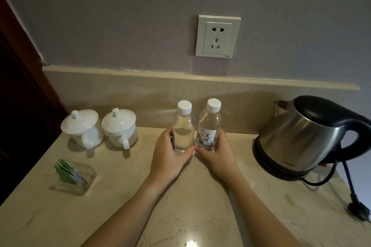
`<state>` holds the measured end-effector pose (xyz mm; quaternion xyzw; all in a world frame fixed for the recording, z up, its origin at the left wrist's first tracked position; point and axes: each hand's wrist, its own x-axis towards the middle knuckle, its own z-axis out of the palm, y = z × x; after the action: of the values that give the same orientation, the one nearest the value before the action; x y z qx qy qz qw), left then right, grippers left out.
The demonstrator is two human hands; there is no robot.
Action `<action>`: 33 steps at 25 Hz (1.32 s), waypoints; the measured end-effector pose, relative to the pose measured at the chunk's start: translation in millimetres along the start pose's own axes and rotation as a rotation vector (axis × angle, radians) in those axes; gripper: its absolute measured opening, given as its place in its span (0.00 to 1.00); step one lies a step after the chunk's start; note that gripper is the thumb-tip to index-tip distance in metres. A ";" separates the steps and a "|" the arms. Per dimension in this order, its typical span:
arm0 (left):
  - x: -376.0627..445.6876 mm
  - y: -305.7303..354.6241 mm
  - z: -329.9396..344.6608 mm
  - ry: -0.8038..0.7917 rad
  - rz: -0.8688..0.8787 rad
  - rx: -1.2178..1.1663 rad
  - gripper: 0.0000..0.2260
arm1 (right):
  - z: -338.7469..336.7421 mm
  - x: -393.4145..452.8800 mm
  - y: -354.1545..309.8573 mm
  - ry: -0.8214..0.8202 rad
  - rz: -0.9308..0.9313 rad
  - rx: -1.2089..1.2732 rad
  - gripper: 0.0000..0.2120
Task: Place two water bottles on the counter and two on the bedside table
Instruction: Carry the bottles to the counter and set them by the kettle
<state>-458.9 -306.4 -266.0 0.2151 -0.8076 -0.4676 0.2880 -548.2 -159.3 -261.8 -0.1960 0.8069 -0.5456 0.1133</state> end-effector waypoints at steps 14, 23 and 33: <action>10.0 -9.9 -5.2 -0.058 -0.020 -0.050 0.32 | -2.4 -1.3 -3.8 -0.005 0.001 0.009 0.30; 13.0 -9.9 3.5 -0.059 -0.002 -0.002 0.29 | -1.3 1.2 -0.8 -0.001 -0.014 -0.011 0.31; 16.2 -4.3 10.4 -0.016 -0.066 -0.054 0.29 | -2.3 1.0 0.6 0.006 -0.027 -0.002 0.28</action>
<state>-477.6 -311.9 -269.7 0.2302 -0.7894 -0.5002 0.2715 -550.1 -157.6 -261.4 -0.2052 0.8052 -0.5467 0.1034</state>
